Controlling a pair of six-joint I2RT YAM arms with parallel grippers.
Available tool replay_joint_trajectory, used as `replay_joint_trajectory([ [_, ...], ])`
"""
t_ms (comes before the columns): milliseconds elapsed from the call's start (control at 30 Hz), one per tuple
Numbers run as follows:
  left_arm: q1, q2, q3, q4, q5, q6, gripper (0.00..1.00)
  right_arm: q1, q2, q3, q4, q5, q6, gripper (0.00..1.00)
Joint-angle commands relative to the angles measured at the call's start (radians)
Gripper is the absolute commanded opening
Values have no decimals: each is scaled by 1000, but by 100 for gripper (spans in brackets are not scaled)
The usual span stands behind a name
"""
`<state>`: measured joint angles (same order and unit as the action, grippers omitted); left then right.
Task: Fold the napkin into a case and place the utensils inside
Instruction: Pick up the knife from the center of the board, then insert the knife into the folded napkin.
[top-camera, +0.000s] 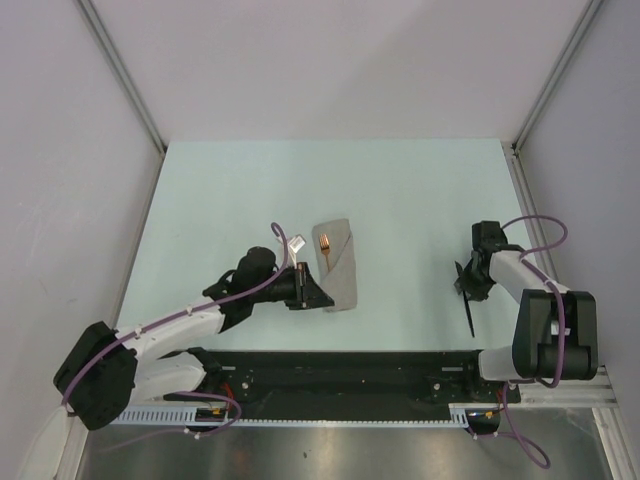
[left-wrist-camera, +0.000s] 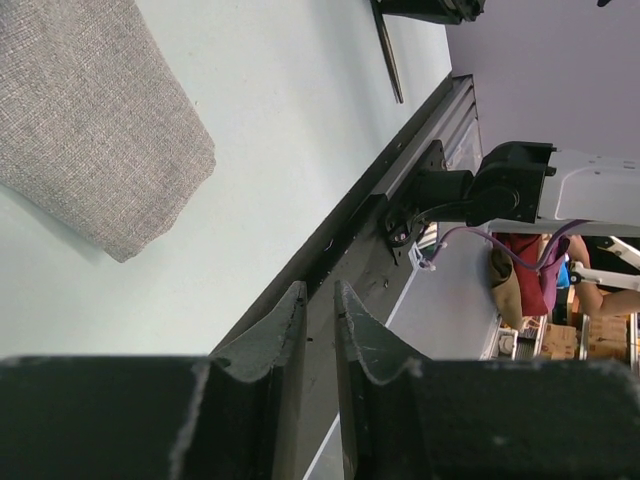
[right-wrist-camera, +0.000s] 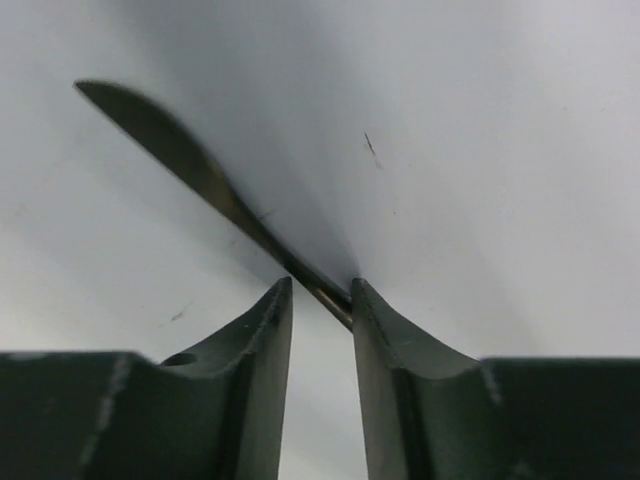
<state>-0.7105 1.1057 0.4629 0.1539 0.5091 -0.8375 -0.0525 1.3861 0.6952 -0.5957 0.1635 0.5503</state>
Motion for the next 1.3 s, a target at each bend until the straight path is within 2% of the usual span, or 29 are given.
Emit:
replay_joint_trajectory([
  [0,-3,-27,23,6,16,25,21,43,64,-65,73,-73,43,28],
  [100,-3,-27,25,3,12,25,21,91,44,-82,102,-154,94,16],
  [133,-3,-23,26,3,14,25,21,98,36,-86,109,-153,115,7],
  [200,-3,-20,28,3,14,21,21,114,18,-73,122,-205,123,0],
  [333,-3,-15,23,-4,5,25,21,160,-18,13,77,-214,96,0],
  [533,-3,-3,20,-1,-12,17,21,287,-16,171,-4,-98,54,0],
  [667,-3,16,20,-4,-37,17,20,391,33,265,16,-35,36,0],
  [833,2,22,-4,-28,-156,-34,18,505,213,530,20,28,-6,0],
  [867,2,22,-15,-27,-165,-44,16,520,288,647,19,39,-16,0],
  [1067,3,91,-15,4,-159,-72,10,625,606,1086,-59,76,-105,0],
  [1267,5,169,-23,56,-147,-107,8,681,751,1285,-102,87,-159,0],
])
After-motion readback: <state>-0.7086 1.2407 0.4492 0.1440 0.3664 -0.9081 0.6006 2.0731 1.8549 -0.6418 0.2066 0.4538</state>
